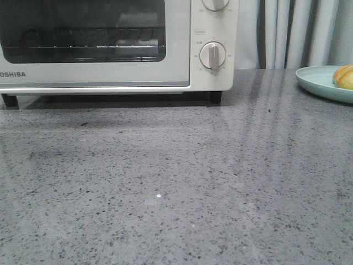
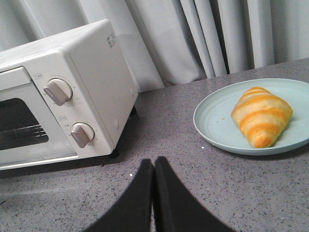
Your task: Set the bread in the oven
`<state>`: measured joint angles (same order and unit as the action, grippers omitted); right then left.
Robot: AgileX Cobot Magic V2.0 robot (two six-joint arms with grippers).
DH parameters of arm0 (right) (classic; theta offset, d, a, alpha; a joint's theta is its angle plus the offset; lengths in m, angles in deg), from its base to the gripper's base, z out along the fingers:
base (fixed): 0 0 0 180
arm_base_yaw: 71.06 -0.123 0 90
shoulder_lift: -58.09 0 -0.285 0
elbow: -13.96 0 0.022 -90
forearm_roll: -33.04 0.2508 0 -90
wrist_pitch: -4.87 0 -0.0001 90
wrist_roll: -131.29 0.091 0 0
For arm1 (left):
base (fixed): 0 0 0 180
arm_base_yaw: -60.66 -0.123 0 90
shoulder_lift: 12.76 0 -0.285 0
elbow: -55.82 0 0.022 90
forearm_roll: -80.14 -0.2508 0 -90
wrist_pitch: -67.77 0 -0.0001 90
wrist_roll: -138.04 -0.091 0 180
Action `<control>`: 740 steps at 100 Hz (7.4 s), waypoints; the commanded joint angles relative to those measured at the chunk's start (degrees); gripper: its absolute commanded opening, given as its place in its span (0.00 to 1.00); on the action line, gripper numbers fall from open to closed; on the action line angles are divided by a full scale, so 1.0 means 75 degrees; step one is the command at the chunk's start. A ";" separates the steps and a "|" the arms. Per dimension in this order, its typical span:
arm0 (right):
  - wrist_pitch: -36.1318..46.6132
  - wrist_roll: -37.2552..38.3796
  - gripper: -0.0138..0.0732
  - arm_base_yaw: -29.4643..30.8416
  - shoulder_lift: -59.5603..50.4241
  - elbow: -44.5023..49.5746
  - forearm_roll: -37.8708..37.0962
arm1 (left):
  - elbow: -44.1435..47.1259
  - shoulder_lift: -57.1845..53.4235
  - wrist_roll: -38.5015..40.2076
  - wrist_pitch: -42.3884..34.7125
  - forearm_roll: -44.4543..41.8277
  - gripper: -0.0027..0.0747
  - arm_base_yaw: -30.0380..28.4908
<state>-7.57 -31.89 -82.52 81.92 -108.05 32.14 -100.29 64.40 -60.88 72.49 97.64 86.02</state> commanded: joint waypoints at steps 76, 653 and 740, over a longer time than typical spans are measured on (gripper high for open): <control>0.0750 -0.0039 0.10 0.0008 0.0111 -0.0268 -0.0083 | 0.2478 -0.1472 0.0007 0.2180 0.0023 0.01 0.0592; -0.3424 0.0843 0.10 -0.6545 0.1068 -0.3164 -0.5238 | 0.3497 -0.7845 0.1278 0.2916 -0.0614 0.01 0.0578; -0.4676 0.0843 0.10 -0.6995 -0.1919 -0.2080 -0.6015 | 0.3808 -0.7845 0.1261 0.1698 -0.1203 0.01 0.0578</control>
<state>-46.53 -25.49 -135.05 66.58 -122.51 -10.27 -70.28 4.85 -51.93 89.89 88.22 90.35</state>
